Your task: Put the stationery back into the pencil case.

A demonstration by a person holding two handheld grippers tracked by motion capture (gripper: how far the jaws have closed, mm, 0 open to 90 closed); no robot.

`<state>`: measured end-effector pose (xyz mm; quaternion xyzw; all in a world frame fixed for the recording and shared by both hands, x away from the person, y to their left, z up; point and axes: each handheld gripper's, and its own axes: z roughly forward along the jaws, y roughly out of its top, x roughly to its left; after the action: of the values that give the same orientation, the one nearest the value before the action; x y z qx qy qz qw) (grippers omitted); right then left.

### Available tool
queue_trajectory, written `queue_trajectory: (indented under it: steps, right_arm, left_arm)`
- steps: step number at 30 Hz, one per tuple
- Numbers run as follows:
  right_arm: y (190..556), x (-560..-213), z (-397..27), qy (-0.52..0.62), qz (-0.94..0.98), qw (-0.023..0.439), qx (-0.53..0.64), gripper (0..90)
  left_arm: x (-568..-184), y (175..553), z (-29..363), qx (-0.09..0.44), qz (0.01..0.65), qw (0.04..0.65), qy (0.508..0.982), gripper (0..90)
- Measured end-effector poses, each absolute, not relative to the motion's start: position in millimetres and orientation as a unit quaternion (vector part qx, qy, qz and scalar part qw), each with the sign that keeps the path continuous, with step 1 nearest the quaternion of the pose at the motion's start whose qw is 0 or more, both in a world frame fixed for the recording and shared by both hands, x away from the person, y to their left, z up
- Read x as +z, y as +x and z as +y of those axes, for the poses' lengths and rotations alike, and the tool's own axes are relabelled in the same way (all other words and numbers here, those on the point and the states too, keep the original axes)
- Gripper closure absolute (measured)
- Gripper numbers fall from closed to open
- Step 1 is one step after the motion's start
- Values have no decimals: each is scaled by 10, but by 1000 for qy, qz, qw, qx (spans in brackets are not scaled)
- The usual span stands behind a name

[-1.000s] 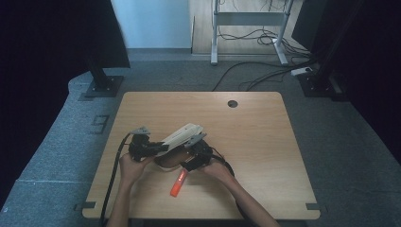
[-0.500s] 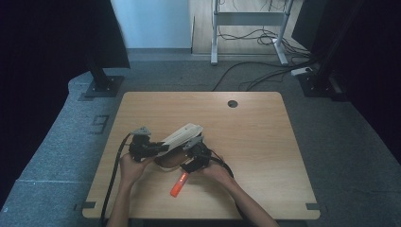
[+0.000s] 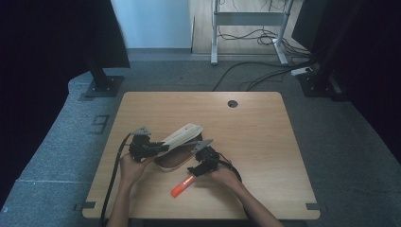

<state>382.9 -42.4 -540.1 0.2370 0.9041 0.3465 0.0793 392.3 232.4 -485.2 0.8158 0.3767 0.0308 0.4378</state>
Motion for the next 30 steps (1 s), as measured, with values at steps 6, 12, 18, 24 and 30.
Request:
queue_trajectory:
  steps: [6,12,18,24,30]
  right_arm:
    - [3821,-5371,-508,243,900,79,353,202]
    - [3771,-5282,-553,238,897,78,363,199]
    - [3663,-5271,-566,223,901,72,365,192]
    - [3554,-5280,-552,206,905,59,368,188]
    - [3477,-5309,-481,182,910,38,371,204]
  left_arm:
    - [-4852,3921,2322,31,376,437,816,748]
    - [-4851,3917,2319,33,374,436,818,746]
    - [-4849,3915,2320,33,373,435,819,745]
    - [-4850,3916,2321,33,373,435,819,745]
    - [-4851,3916,2319,33,372,435,819,745]
